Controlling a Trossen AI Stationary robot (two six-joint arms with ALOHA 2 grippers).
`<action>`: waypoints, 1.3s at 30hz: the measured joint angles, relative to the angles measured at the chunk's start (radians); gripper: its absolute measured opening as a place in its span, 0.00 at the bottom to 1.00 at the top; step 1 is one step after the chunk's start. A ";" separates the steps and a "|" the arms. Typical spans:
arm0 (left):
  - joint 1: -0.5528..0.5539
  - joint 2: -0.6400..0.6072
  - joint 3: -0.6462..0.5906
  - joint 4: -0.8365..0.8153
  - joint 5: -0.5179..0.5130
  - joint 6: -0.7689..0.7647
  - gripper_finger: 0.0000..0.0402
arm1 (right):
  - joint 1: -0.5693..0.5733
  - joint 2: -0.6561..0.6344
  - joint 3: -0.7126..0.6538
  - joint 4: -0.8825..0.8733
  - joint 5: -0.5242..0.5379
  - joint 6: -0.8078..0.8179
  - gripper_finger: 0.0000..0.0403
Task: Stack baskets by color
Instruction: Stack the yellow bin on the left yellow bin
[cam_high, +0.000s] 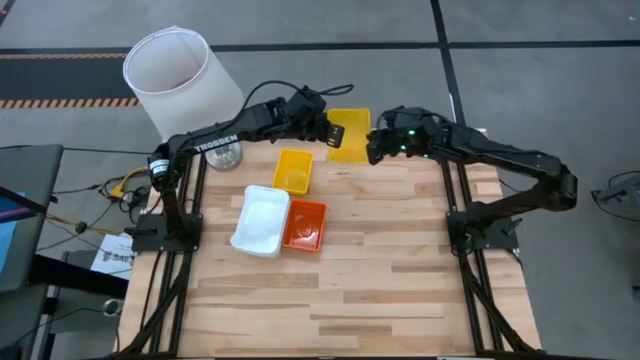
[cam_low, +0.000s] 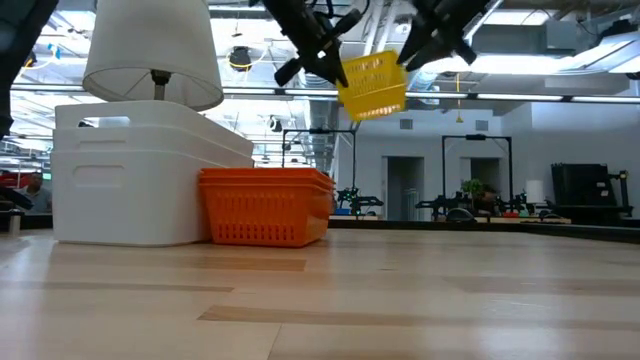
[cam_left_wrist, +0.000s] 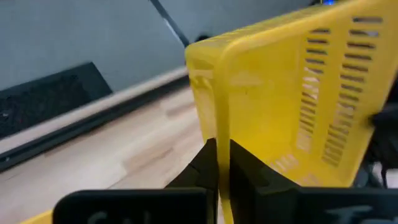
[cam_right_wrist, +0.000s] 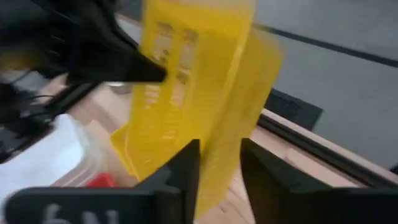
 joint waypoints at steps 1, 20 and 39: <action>0.006 0.000 0.000 -0.017 0.024 0.009 0.00 | 0.000 -0.017 0.000 -0.001 -0.015 -0.016 0.35; 0.097 -0.001 0.000 -0.515 -0.063 -0.067 0.00 | 0.144 -0.356 0.000 -0.222 0.006 0.039 0.56; 0.162 0.010 -0.184 -0.495 -0.006 -0.061 0.00 | 0.233 -0.335 -0.001 -0.243 0.036 0.045 0.56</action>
